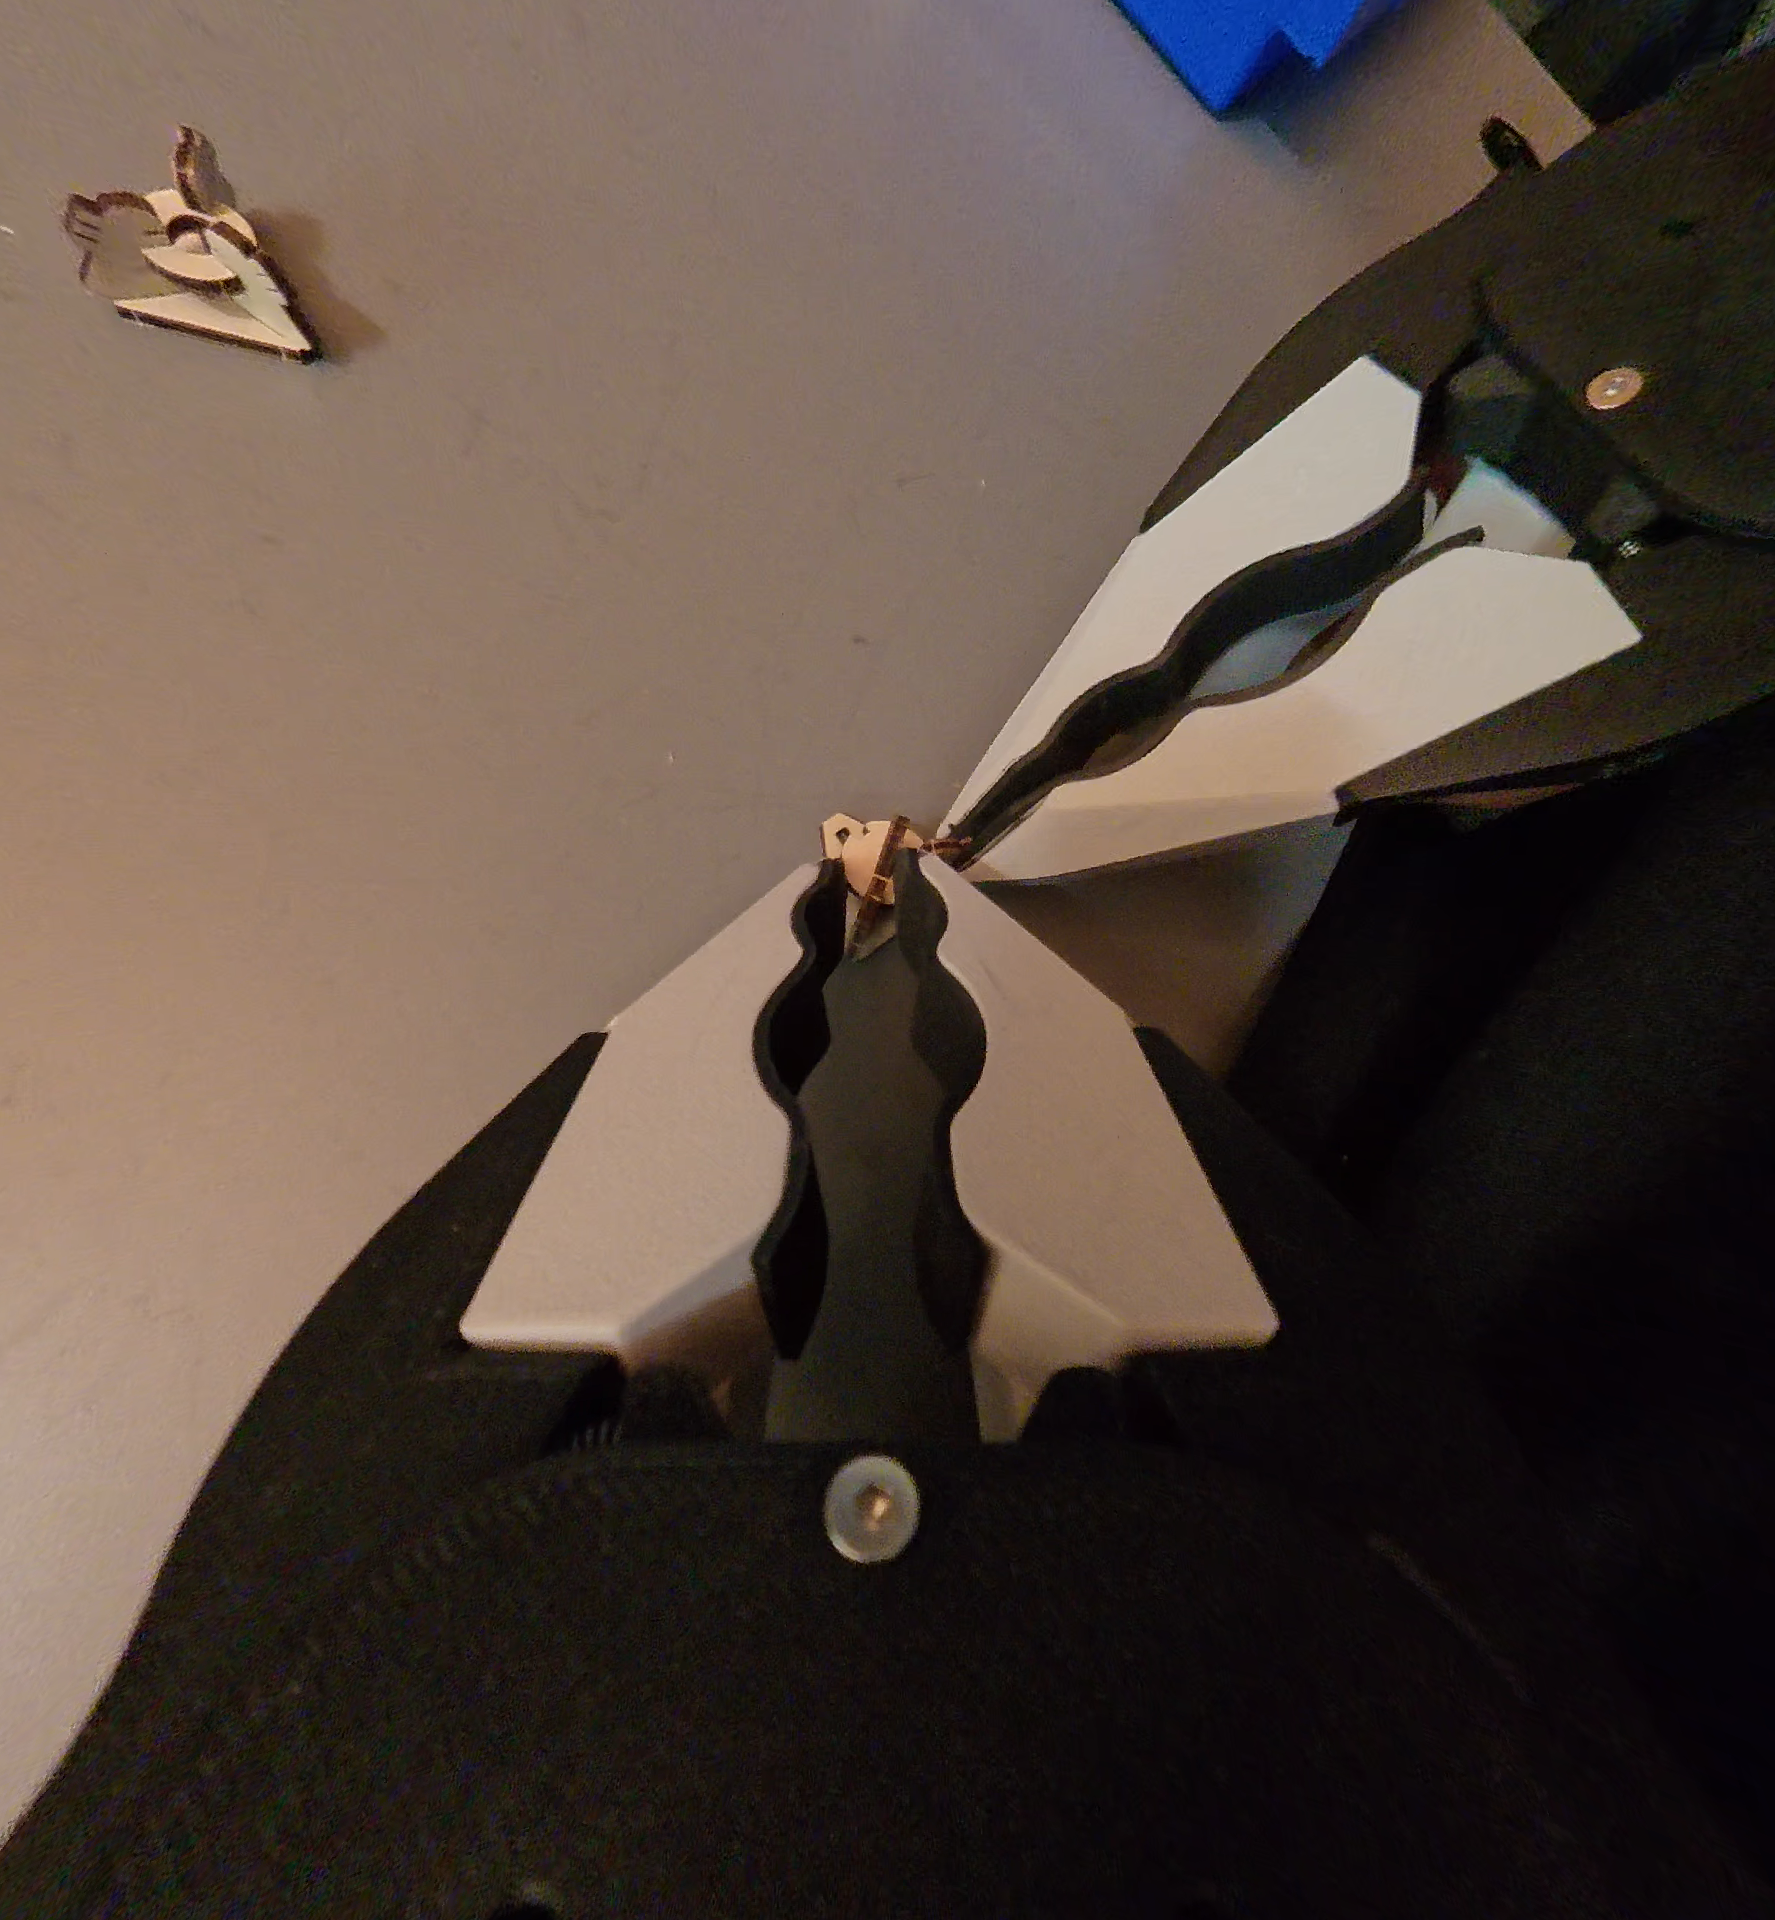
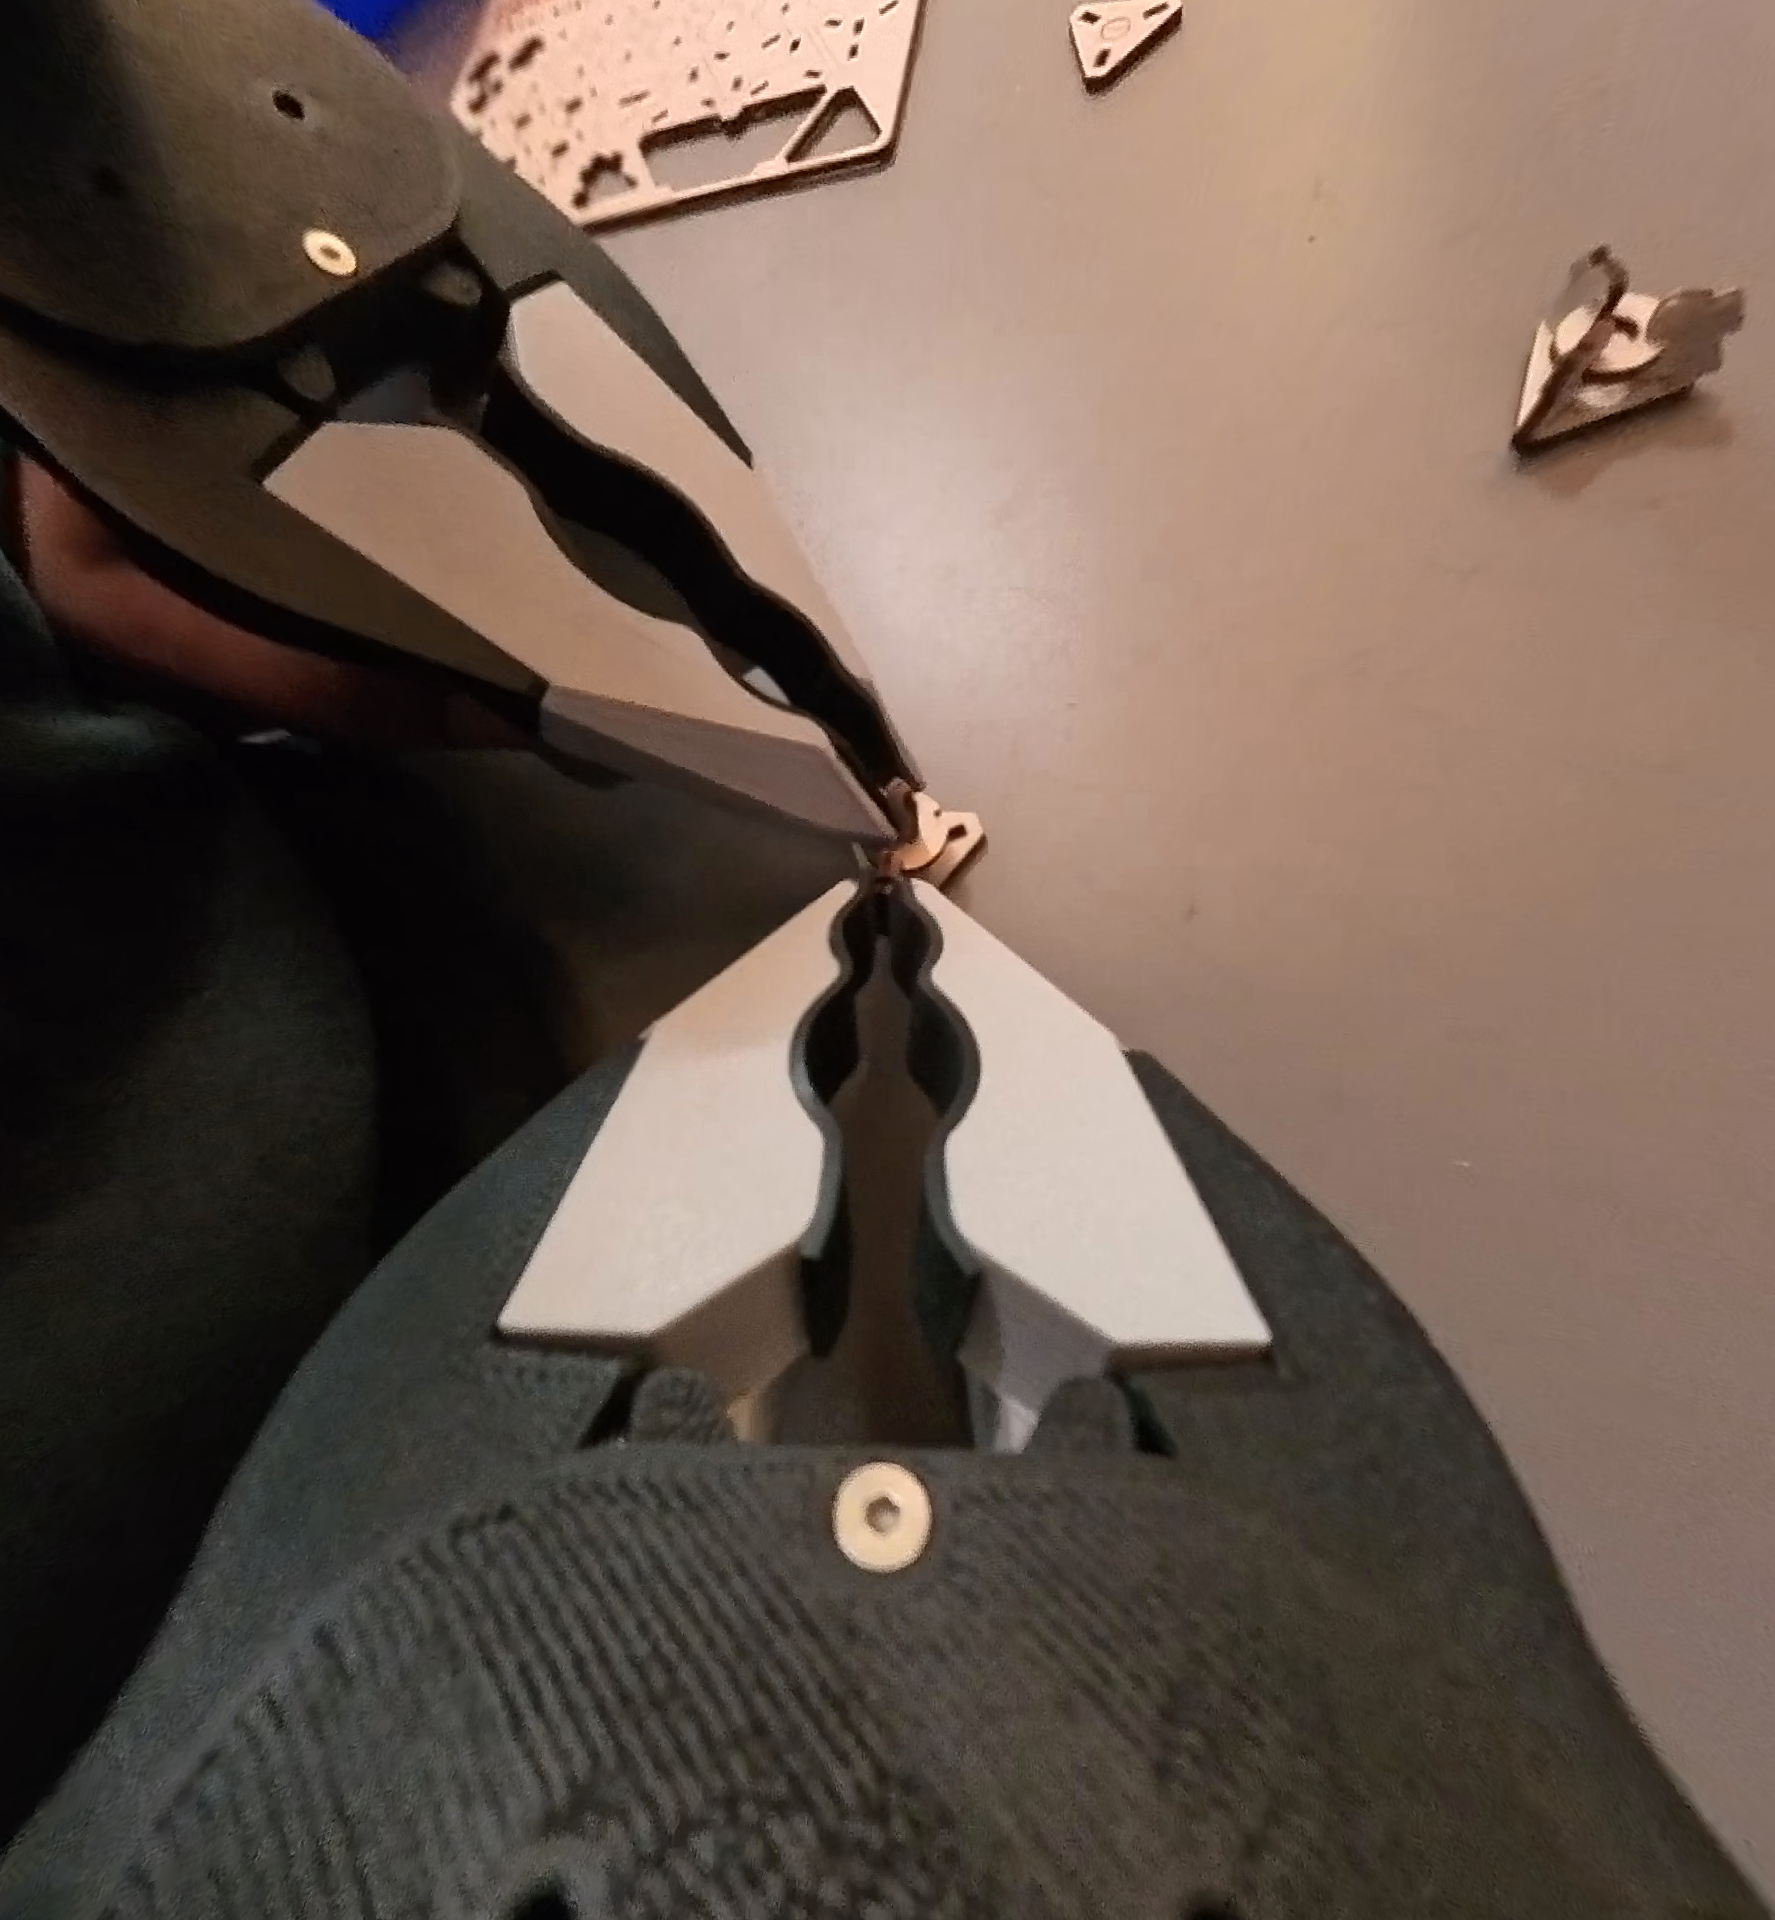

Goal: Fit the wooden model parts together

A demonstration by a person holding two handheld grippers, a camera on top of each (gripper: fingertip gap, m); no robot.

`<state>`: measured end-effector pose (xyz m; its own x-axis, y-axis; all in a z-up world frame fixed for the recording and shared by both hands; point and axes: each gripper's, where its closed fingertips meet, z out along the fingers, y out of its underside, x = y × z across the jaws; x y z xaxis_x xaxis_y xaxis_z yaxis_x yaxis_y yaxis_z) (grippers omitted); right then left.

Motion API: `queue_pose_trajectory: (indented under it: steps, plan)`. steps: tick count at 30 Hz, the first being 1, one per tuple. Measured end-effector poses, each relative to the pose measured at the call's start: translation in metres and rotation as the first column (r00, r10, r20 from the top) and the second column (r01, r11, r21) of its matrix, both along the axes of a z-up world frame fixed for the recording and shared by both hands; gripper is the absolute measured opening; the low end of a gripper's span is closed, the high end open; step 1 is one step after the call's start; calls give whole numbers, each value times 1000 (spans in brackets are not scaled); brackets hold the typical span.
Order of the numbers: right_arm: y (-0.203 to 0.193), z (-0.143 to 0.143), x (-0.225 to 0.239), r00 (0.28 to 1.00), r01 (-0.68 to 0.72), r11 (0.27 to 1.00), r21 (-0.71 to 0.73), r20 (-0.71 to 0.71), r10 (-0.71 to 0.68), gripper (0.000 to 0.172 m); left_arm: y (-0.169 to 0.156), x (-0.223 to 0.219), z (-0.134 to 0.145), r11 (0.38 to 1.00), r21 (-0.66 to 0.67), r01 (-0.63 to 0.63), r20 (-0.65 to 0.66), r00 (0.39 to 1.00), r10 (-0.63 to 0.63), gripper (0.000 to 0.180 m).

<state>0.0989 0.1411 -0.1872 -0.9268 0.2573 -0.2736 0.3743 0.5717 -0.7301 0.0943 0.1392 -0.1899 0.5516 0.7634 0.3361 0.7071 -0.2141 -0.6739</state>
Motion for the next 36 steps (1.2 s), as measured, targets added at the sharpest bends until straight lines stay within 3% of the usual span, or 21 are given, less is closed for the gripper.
queue_pose_trajectory:
  steps: [12,18,23,36]
  plan:
    - [-4,1,-3,984,43,999,7,-172,-41,2,-5,-2,0,999,-33,0,-26,1000,0,11]
    - [-1,5,-1,990,70,996,-55,-119,-76,12,-5,-1,0,999,-35,-2,-25,1000,1,10]
    - [-1,1,-1,993,62,998,-34,-100,-65,2,-5,0,0,1000,-16,1,-7,1000,-1,10]
    - [-1,-1,1,991,-49,997,54,-119,55,0,-5,2,-1,999,-39,31,55,998,-28,12]
